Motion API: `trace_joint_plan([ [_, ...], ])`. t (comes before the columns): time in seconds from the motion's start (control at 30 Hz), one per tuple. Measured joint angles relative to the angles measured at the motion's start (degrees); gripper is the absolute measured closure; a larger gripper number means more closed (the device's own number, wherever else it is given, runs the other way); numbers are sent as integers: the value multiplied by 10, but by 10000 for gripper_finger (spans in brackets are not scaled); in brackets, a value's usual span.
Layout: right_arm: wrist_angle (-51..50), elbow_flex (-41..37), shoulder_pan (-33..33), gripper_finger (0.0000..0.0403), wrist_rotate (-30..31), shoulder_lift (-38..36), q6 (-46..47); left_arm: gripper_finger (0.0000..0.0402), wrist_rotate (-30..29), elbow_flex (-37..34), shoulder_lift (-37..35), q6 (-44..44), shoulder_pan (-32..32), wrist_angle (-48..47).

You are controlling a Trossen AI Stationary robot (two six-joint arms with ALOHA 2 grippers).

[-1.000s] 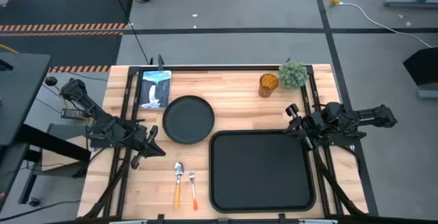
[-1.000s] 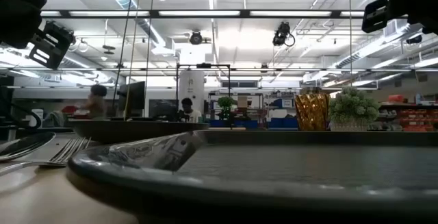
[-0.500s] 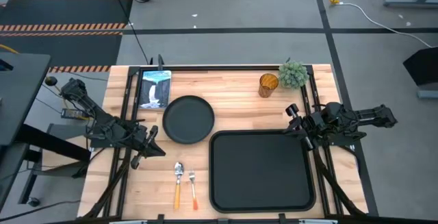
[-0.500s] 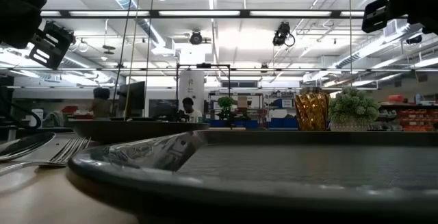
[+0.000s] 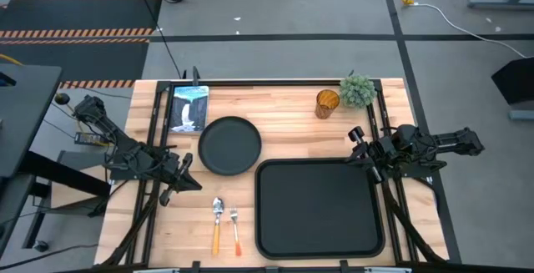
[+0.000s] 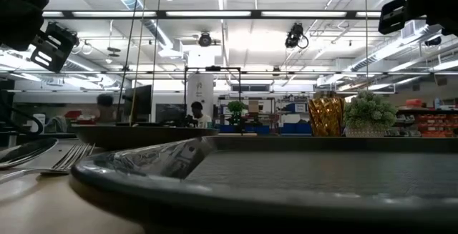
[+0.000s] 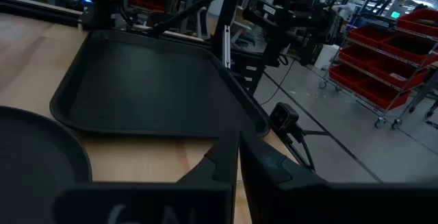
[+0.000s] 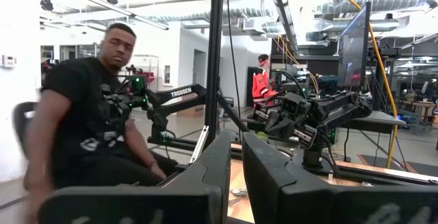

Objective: Pick and place plate/cup/fork/spoon on tray

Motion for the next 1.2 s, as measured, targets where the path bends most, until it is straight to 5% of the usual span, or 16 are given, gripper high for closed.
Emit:
trace_joint_plan([
  [0.57,4,0,0,357,16,0,-15,379,0,0,0,0,0,0],
  [0.73,89,0,-1,357,188,0,-151,379,0,0,0,0,0,0],
  [1.03,214,0,-2,357,633,0,-55,379,0,0,0,0,0,0],
  [1.2,211,0,-4,357,701,0,-58,379,0,0,0,0,0,0],
])
